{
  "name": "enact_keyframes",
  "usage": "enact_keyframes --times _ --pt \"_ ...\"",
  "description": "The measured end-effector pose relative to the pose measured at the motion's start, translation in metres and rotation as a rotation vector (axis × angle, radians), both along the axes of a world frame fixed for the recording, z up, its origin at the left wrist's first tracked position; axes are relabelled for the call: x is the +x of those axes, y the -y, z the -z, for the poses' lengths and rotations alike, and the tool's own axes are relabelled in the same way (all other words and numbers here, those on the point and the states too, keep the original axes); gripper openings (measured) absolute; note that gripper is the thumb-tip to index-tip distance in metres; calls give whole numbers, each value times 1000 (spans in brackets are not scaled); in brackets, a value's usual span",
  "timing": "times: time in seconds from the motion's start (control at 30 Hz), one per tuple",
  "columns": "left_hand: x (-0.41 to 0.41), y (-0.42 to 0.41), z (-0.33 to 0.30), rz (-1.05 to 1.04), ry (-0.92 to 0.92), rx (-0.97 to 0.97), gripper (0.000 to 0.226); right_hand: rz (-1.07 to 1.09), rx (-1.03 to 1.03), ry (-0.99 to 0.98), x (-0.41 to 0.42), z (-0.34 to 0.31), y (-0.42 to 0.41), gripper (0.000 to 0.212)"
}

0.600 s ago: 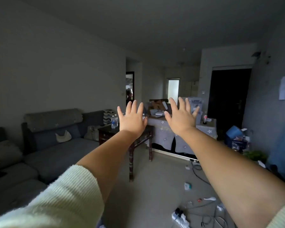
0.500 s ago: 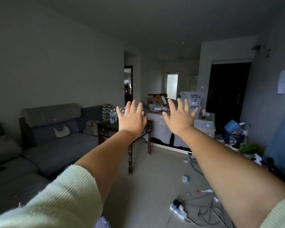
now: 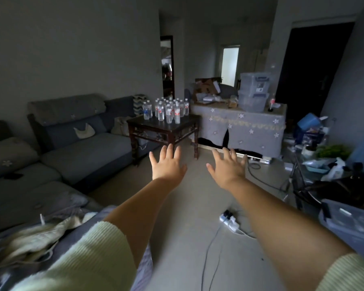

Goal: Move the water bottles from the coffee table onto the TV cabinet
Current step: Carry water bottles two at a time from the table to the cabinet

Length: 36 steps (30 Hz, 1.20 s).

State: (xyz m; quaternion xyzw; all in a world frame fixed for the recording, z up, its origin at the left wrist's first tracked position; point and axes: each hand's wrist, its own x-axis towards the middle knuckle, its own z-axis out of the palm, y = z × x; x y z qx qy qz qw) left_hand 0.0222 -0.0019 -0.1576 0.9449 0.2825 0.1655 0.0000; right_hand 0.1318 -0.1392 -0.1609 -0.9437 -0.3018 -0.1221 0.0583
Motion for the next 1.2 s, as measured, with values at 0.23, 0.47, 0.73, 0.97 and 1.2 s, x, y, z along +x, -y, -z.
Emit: enact_keyframes --times 0.23,0.47,0.73,0.97,1.2 --pt "5 -22 46 -14 -98 -74 63 -24 -64 -106 11 48 -28 60" --pt "39 -74 76 4 -138 -108 63 -78 -111 -161 37 74 -99 57" --pt "93 -183 88 -35 -158 -266 66 -108 -146 -254 98 92 -200 59" --pt "153 -268 90 -81 -184 -291 66 -122 -157 -287 158 96 -278 58" --pt "261 -348 77 -93 -163 -237 68 -121 -164 -228 270 86 -346 59"
